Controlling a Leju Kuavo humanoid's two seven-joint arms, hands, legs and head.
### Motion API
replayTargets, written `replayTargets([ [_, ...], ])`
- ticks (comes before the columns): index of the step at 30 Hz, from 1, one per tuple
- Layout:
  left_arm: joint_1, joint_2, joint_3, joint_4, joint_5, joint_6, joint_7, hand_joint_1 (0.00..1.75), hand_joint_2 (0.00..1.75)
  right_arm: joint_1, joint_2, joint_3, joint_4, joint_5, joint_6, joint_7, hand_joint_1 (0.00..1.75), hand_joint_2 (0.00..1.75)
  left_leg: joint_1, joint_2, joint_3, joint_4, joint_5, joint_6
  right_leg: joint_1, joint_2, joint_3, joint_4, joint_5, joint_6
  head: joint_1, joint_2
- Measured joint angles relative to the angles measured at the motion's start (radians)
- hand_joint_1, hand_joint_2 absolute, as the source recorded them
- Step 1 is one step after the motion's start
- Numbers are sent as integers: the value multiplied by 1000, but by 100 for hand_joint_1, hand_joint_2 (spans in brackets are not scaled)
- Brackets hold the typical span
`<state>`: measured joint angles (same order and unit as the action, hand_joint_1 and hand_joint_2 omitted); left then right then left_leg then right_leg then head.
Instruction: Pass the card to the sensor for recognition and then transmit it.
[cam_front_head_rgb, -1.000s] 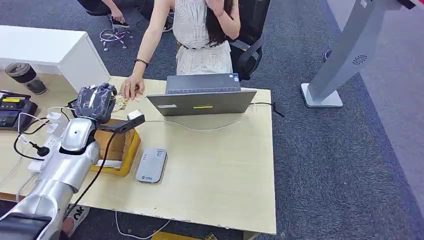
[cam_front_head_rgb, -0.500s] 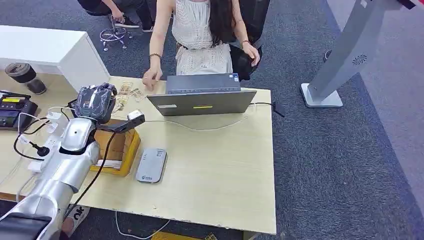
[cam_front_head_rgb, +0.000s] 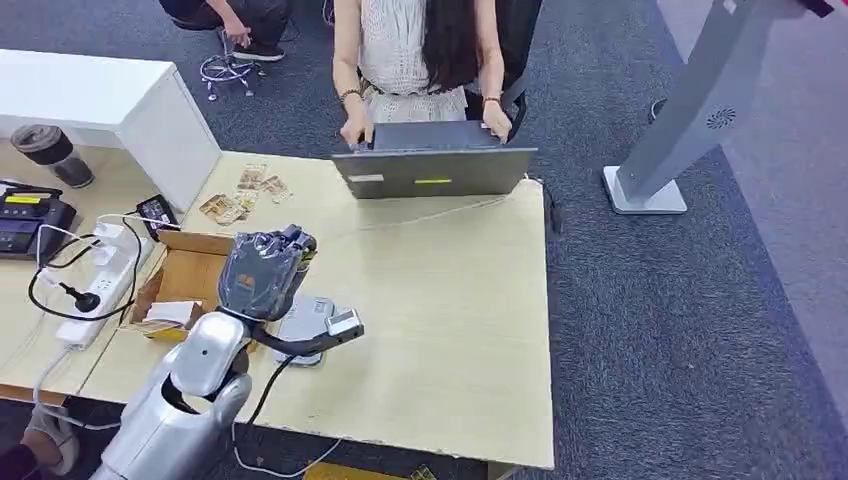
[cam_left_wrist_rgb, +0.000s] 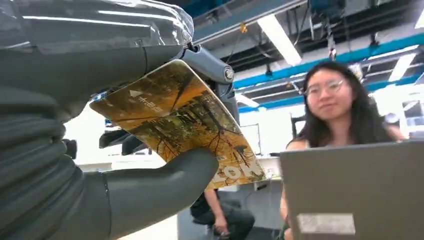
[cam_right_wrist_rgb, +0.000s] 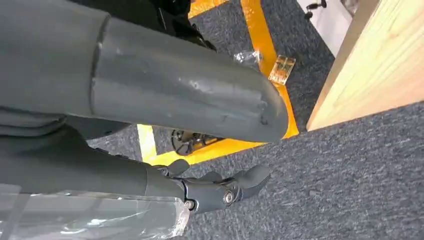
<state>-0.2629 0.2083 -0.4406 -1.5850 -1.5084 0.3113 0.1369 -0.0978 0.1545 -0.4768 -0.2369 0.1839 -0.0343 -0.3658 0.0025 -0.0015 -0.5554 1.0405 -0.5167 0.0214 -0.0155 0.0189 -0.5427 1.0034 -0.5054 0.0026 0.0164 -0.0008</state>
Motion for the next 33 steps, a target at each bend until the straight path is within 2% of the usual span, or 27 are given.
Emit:
replayTargets([
  [6, 6, 4, -12, -40, 2, 0, 0, 175, 175, 0, 0, -1, 0, 0, 0, 0, 0, 0, 0, 0, 1, 0, 1, -1, 1, 0, 0, 1, 0, 0, 0, 0],
  [19, 23, 5, -16, -57, 2, 8, -9, 175, 175, 1, 0, -8, 0, 1, 0, 0, 0, 0, 1, 0, 1, 0, 1, -1, 0, 0, 0, 1, 0, 0, 0, 0],
  [33, 70, 11, -16, -55, 0, -40, 2, 175, 175, 6, 0, -26, 0, 2, 0, -2, 0, 0, 1, 0, 1, 0, 1, -1, 0, 0, 0, 1, 0, 0, 0, 0],
])
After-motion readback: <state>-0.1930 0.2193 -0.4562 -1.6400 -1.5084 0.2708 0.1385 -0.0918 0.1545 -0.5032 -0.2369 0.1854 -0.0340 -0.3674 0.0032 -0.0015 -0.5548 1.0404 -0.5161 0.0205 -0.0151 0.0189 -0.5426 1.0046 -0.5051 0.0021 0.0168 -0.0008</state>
